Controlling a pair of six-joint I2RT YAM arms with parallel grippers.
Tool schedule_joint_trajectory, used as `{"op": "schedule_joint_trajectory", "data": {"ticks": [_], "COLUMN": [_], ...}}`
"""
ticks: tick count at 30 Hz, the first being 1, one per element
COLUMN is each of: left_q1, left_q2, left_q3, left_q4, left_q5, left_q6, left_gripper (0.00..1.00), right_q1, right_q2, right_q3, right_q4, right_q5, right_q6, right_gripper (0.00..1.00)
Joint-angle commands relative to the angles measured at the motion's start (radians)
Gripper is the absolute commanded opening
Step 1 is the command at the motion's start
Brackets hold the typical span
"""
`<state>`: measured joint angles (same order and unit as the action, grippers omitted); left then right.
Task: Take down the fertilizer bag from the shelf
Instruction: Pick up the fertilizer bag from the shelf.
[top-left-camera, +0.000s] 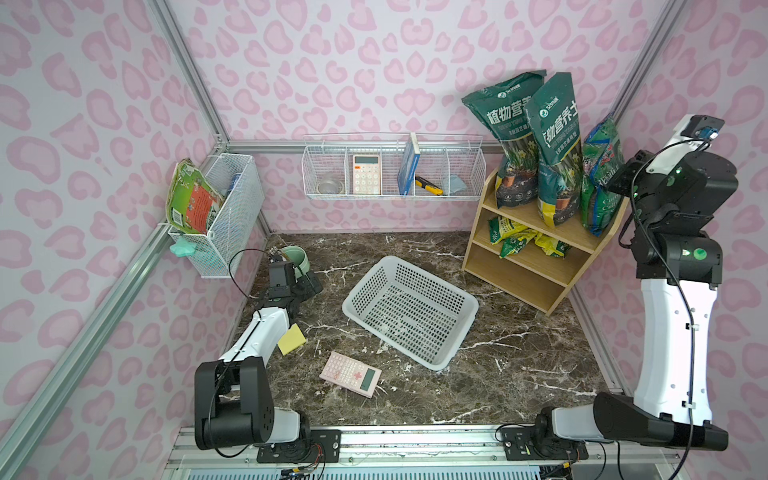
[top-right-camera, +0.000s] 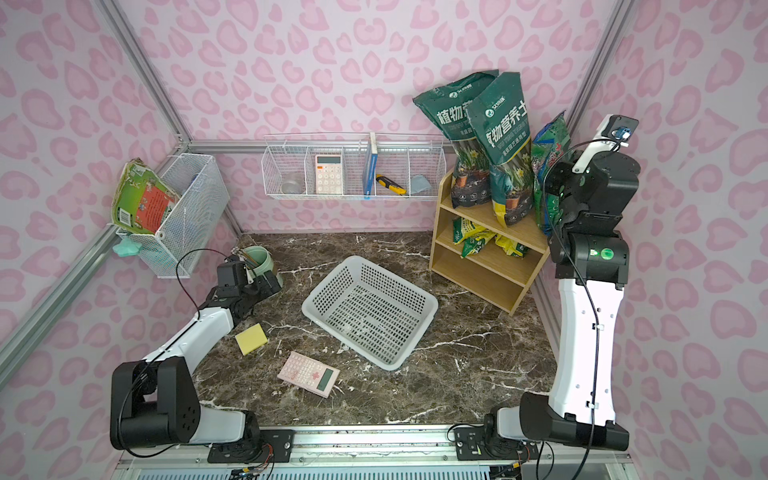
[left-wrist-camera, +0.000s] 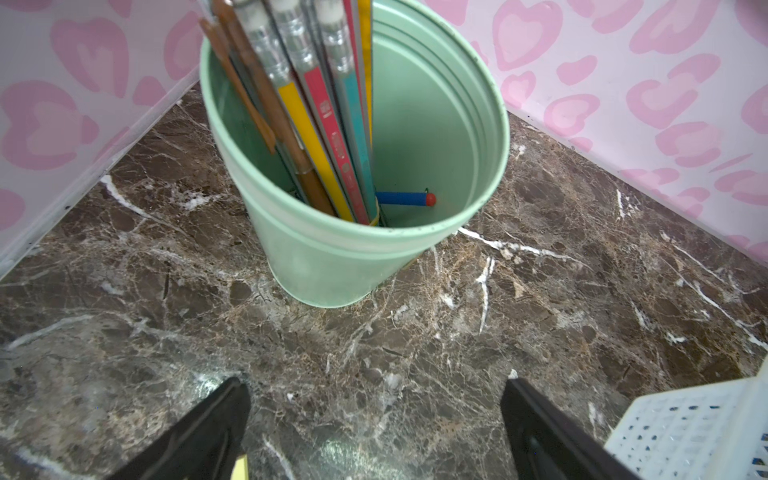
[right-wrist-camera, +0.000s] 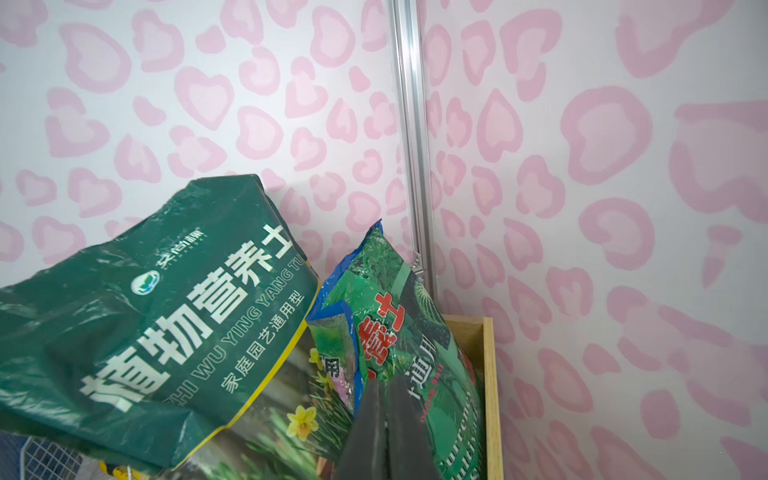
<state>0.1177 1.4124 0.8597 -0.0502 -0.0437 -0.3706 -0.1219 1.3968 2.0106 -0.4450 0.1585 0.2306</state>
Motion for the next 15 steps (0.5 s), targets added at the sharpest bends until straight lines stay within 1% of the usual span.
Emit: {"op": "schedule_joint_trajectory", "data": {"ticks": [1,2,3,5,8,12,15], "left_q1": [-0.001,0.0,-0.001,-0.001,-0.001,0.0,-0.001], "left_q2": [-0.004,-0.003,-0.003,-0.001,0.008,0.017,0.015], "left_q3": [0.001,0.002,0.002,0.005,0.011,0.019,0.018], "left_q4": [0.012,0.011,0.009,0.009,0.006,-0.005,-0.002], "left_q5": [0.004,0.004,0.004,0.002,0.002,0.005,0.005], "left_q6": [0.0,0.001,0.001,0.002,0.001,0.002,0.002], "left_gripper": [0.99,1.0,0.99,1.0,1.0,1.0,1.0], "right_q1": [0.001,0.002,0.002,0.001,0.002,0.001,0.0], "right_q2": [0.014,0.026,0.039,0.069,0.121,0.209,0.291], "right_q3": [-0.008,-0.009,-0.009,-0.007,0.007,0.074,0.174], "right_q4": [0.036,0.03,0.026,0.015,-0.004,-0.054,-0.101], "right_q5": [-0.028,-0.034,-0.04,-0.055,-0.058,0.008,0.043], "right_q6": [-0.004,-0.005,-0.005,-0.008,-0.02,-0.04,-0.059], "right_gripper": [0.56,0.68,0.73,0.81,0.88,0.97,0.98]}}
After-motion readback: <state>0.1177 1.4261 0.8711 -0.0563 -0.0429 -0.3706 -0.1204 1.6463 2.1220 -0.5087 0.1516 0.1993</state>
